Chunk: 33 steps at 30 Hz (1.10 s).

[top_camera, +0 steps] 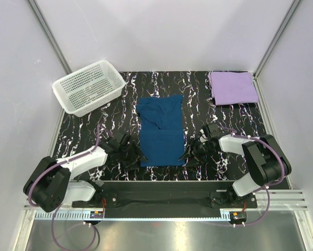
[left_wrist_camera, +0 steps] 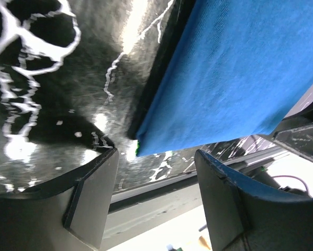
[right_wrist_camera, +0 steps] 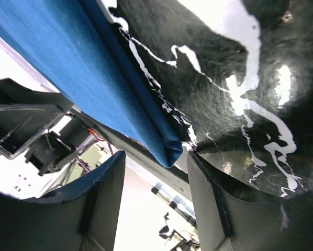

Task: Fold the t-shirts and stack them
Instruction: Fold the tshirt

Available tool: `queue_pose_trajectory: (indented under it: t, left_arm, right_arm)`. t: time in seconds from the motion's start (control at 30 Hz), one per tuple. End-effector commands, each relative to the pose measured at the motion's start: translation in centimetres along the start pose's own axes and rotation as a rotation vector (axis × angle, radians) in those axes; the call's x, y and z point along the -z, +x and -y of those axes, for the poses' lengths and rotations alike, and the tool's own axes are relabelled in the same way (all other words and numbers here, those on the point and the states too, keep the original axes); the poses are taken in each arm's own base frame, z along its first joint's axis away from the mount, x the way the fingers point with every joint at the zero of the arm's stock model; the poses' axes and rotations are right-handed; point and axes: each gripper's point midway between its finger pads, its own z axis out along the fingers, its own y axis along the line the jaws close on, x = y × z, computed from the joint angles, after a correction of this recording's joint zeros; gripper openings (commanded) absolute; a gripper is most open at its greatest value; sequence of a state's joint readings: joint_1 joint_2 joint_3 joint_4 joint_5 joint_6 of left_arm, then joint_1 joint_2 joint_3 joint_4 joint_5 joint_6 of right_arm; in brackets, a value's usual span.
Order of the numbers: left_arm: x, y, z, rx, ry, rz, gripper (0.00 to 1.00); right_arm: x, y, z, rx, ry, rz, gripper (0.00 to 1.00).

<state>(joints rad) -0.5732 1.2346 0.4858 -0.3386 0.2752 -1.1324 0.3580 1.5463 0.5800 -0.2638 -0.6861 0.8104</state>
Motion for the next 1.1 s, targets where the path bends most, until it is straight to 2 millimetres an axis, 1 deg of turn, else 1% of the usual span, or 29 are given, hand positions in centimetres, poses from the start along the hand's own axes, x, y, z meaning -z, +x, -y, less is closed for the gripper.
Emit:
queue_pose_trajectory:
  t: [0.0, 0.07, 0.23, 0.37, 0.43, 0.47, 0.5, 0.57, 0.6, 0.67, 0.7, 0.73, 0.8, 0.87, 0.9, 0.93, 0.97, 1.0, 1.03, 1.07]
  left_arm:
    - [-1.2, -0.4, -2.8, 0.081, -0.152, 0.052, 0.66]
    - [-1.3, 0.1, -3.8, 0.108, -0.202, 0.039, 0.66]
    - [-1.5, 0.6, -5.3, 0.122, -0.259, 0.037, 0.65]
    - [-1.8, 0.5, -5.4, 0.134, -0.265, 0.038, 0.63]
    - [-2.0, 0.4, -5.4, 0.133, -0.267, 0.042, 0.58]
    - [-2.1, 0.4, -5.5, 0.132, -0.270, 0.041, 0.56]
    - [-2.1, 0.2, -5.5, 0.130, -0.273, 0.053, 0.49]
    - [-2.1, 0.0, -5.4, 0.120, -0.263, 0.062, 0.38]
    - [-2.2, -0.2, -5.2, 0.113, -0.253, 0.070, 0.28]
    - [-2.3, -0.6, -5.1, 0.077, -0.250, 0.083, 0.19]
    - [-2.3, -1.0, -4.9, 0.058, -0.247, 0.095, 0.13]
    - [-2.2, -1.0, -5.0, 0.043, -0.255, 0.097, 0.00]
    - [-2.1, -1.4, -4.6, -0.019, -0.252, 0.103, 0.00]
    - [-1.3, -1.6, -3.9, -0.072, -0.250, 0.115, 0.00]
    - [-0.9, -1.4, -4.0, -0.096, -0.272, 0.122, 0.00]
    - [-0.4, -1.3, -3.4, -0.109, -0.262, 0.130, 0.00]
    - [0.3, -1.0, -2.8, -0.123, -0.238, 0.136, 0.00]
    - [0.8, -0.1, -3.0, -0.139, -0.249, 0.120, 0.00]
    - [1.2, -0.2, -3.1, -0.134, -0.255, 0.143, 0.00]
    - [1.9, 0.1, -2.8, -0.135, -0.228, 0.151, 0.00]
  right_arm:
    - [-0.8, -1.6, 1.6, -0.028, 0.067, 0.095, 0.59]
    - [-0.7, -1.8, 1.8, -0.032, 0.080, 0.115, 0.59]
    - [-0.9, -2.0, 2.1, -0.042, 0.093, 0.121, 0.59]
    - [-1.4, -2.2, 2.6, -0.048, 0.107, 0.113, 0.56]
    - [-1.6, -2.3, 2.9, -0.051, 0.112, 0.111, 0.54]
    - [-1.6, -2.3, 2.9, -0.051, 0.111, 0.112, 0.49]
    - [-1.7, -2.4, 3.0, -0.047, 0.111, 0.114, 0.46]
    - [-1.9, -2.6, 2.9, -0.038, 0.107, 0.114, 0.35]
    - [-2.0, -2.8, 2.9, -0.023, 0.109, 0.113, 0.23]
    - [-2.1, -3.0, 2.8, 0.017, 0.109, 0.106, 0.13]
    - [-2.2, -3.2, 2.5, 0.036, 0.109, 0.103, 0.01]
    - [-2.2, -3.3, 2.4, 0.052, 0.115, 0.104, 0.00]
    - [-2.0, -3.0, 1.7, 0.093, 0.116, 0.085, 0.00]
    - [-1.7, -2.5, 1.2, 0.115, 0.126, 0.075, 0.00]
    - [-1.2, -1.7, 0.5, 0.134, 0.117, 0.066, 0.00]
    - [-0.8, -1.1, 0.2, 0.140, 0.112, 0.062, 0.00]
    - [0.0, -0.6, -0.5, 0.156, 0.092, 0.077, 0.00]
    - [0.3, 0.5, -0.5, 0.160, 0.100, 0.059, 0.00]
    - [0.6, 1.1, -0.5, 0.164, 0.099, 0.054, 0.00]
    - [0.9, 1.9, 0.0, 0.159, 0.106, 0.044, 0.00]
